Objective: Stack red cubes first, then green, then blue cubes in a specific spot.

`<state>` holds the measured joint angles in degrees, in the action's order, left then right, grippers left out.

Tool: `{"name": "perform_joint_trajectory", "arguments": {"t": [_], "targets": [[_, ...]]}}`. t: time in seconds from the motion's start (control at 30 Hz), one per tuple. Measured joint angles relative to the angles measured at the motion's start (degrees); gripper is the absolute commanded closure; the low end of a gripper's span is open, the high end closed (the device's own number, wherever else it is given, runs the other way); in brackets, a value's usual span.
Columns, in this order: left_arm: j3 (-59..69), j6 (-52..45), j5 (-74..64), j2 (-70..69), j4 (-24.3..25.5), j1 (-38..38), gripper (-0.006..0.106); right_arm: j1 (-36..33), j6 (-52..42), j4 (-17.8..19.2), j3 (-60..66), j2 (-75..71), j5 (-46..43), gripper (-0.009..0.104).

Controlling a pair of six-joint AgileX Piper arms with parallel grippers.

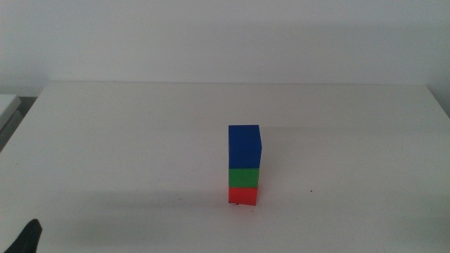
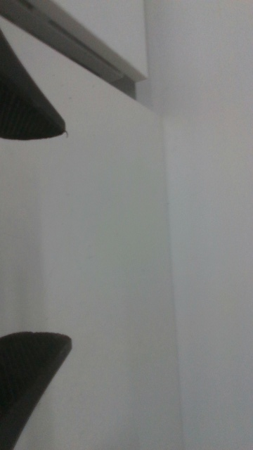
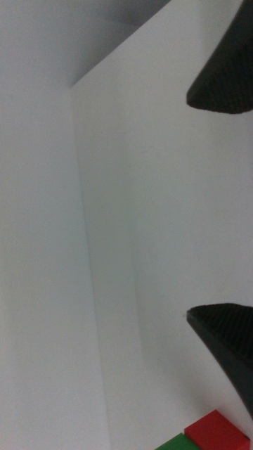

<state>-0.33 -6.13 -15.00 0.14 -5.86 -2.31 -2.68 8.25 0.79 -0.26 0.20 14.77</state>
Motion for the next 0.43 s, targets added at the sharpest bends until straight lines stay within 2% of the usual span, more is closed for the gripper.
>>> {"name": "perform_joint_trajectory", "arguments": {"t": [0.43], "targets": [[0.3, 0.0, -0.7, 0.0, -0.7, 0.0, 0.007, 0.1, 0.0, 0.0, 0.0, 0.0, -0.7, 0.008]]}}
